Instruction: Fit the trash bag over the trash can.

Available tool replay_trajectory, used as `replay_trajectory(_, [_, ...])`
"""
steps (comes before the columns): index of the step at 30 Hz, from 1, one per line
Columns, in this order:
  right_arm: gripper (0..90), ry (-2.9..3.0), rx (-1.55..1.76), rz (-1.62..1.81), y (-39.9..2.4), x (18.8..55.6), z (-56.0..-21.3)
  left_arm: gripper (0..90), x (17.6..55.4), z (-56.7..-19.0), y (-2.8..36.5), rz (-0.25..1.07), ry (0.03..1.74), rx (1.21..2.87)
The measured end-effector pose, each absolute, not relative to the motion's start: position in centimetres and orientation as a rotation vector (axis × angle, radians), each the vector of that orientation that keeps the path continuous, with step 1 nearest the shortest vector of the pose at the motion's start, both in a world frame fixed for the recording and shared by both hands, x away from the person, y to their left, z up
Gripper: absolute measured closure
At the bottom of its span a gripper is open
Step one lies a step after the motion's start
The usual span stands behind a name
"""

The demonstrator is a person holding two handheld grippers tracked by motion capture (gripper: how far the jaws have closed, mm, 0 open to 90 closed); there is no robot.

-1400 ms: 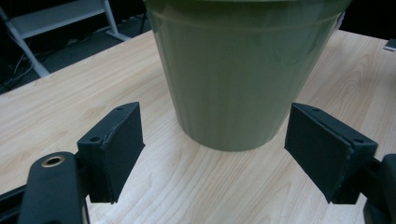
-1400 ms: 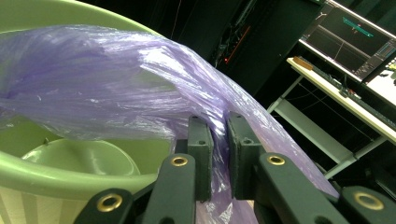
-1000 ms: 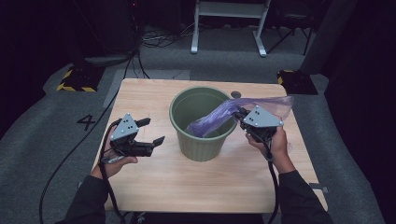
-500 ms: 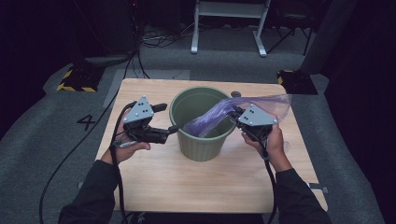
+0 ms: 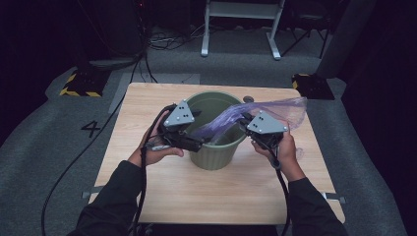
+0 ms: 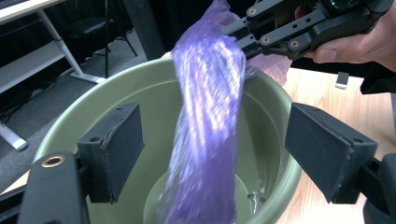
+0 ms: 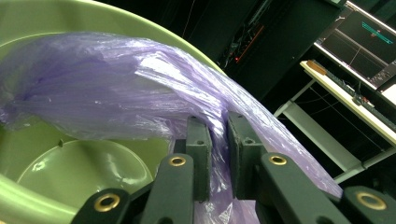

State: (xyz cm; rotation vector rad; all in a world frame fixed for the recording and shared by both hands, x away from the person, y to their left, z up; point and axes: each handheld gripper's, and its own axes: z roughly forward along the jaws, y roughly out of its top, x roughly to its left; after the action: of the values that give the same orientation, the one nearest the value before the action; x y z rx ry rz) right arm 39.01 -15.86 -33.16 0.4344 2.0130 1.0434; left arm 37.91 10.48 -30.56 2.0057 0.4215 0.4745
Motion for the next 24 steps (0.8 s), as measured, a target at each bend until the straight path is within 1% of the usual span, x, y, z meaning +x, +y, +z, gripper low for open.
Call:
replay_trajectory(5, [80.9, 2.017, 0.417, 1.049, -15.7, 38.8, -33.1, 21.2, 38.0, -30.6, 8.7, 0.510, 0.450, 2.060])
replay_trajectory(9, [80.7, 2.023, 0.403, 1.058, -15.5, 38.6, -33.1, 21.8, 38.3, -30.9, 7.5, 0.502, 0.440, 2.094])
replay_trajectory(11, [80.5, 2.025, 0.397, 1.062, -15.4, 38.4, -33.1, 24.4, 38.4, -31.0, 7.3, 0.516, 0.443, 2.102])
replay_trajectory(13, [80.5, 2.026, 0.387, 1.068, -15.4, 38.3, -33.0, 37.2, 38.5, -31.0, 7.2, 0.543, 0.467, 2.104])
replay_trajectory(15, [80.4, 2.026, 0.380, 1.075, -15.4, 38.2, -33.0, 42.9, 38.8, -31.0, 7.3, 0.536, 0.472, 2.104])
replay_trajectory(16, [80.2, 2.027, 0.378, 1.085, -15.4, 38.1, -32.9, 49.7, 38.9, -31.0, 7.3, 0.542, 0.475, 2.100])
replay_trajectory(17, [80.0, 2.028, 0.373, 1.091, -15.4, 38.0, -32.9, 52.3, 39.0, -31.1, 7.3, 0.541, 0.476, 2.097])
replay_trajectory(21, [78.9, 2.038, 0.368, 1.118, -15.5, 37.7, -32.8, 72.1, 39.1, -31.1, 7.5, 0.561, 0.449, 2.095])
replay_trajectory(23, [77.0, 2.039, 0.363, 1.118, -15.5, 37.6, -32.9, 77.1, 39.2, -31.1, 7.6, 0.587, 0.461, 2.089])
replay_trajectory(24, [74.2, 2.040, 0.363, 1.124, -15.5, 37.6, -32.9, 80.2, 39.3, -31.2, 7.6, 0.595, 0.469, 2.089])
